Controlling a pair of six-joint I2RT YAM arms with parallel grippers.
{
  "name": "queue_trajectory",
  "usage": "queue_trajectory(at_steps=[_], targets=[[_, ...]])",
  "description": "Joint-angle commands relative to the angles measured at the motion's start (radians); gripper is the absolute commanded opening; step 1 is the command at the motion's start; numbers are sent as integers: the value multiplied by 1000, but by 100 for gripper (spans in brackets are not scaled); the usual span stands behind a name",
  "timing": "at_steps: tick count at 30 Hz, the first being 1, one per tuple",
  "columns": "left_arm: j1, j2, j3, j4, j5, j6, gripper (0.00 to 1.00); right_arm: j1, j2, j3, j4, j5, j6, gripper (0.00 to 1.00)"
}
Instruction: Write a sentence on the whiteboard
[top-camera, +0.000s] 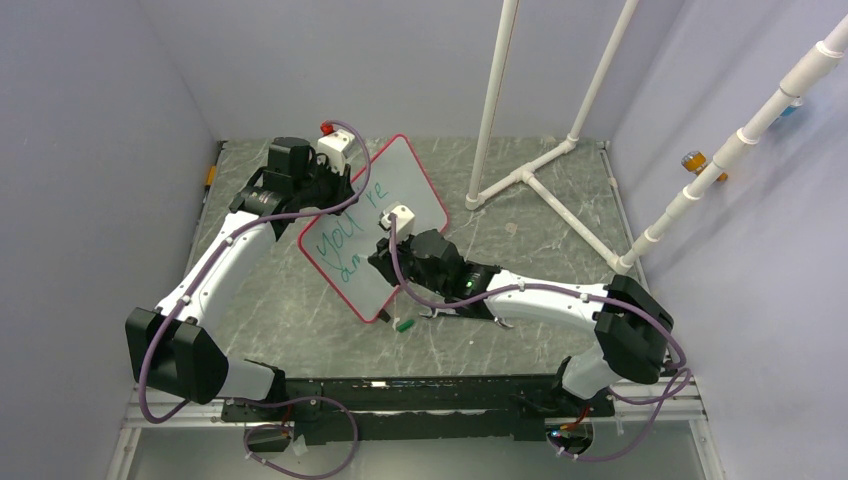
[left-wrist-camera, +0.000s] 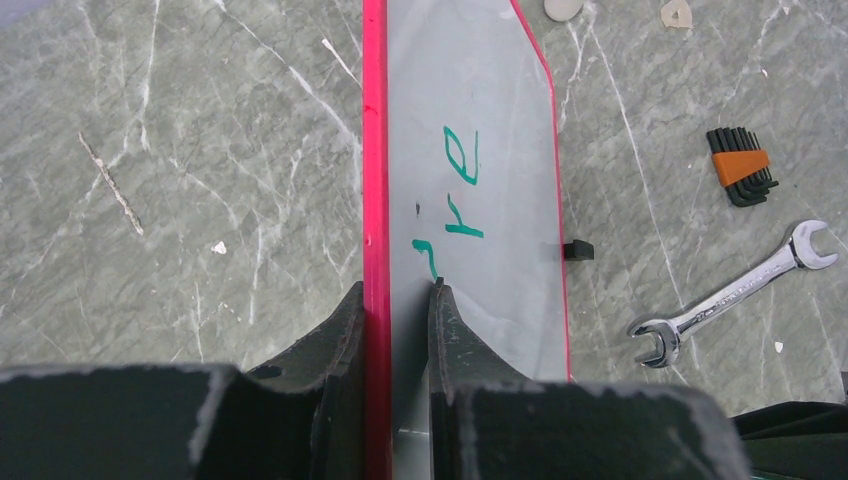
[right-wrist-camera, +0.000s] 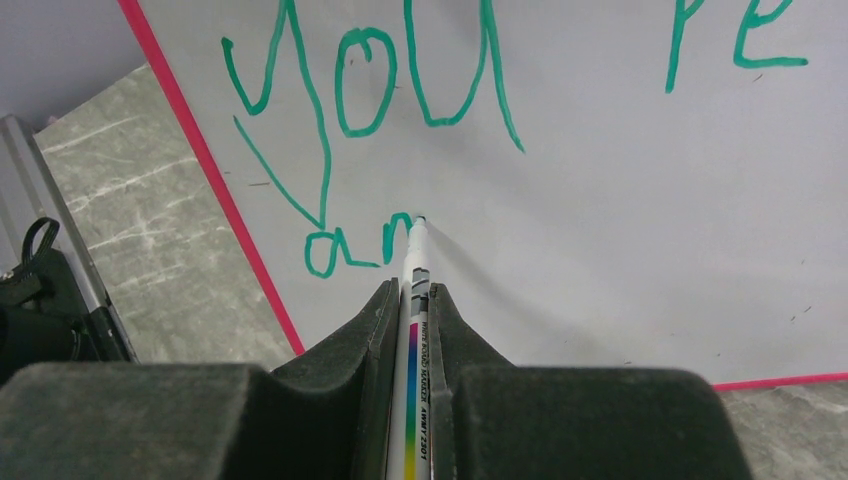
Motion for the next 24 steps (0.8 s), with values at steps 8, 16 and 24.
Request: queue_trajectory(at_steps=[8,16,24], targets=[[12,8,-27,-113,-227,198,0,-11,26,48,44,54,-19,0],[13,9,-25,-114,-224,198,0,-32,15,21,31,77,-9,0],[12,12,-22,-117,-220,197,0,-34,13,-38,36,44,30,0]])
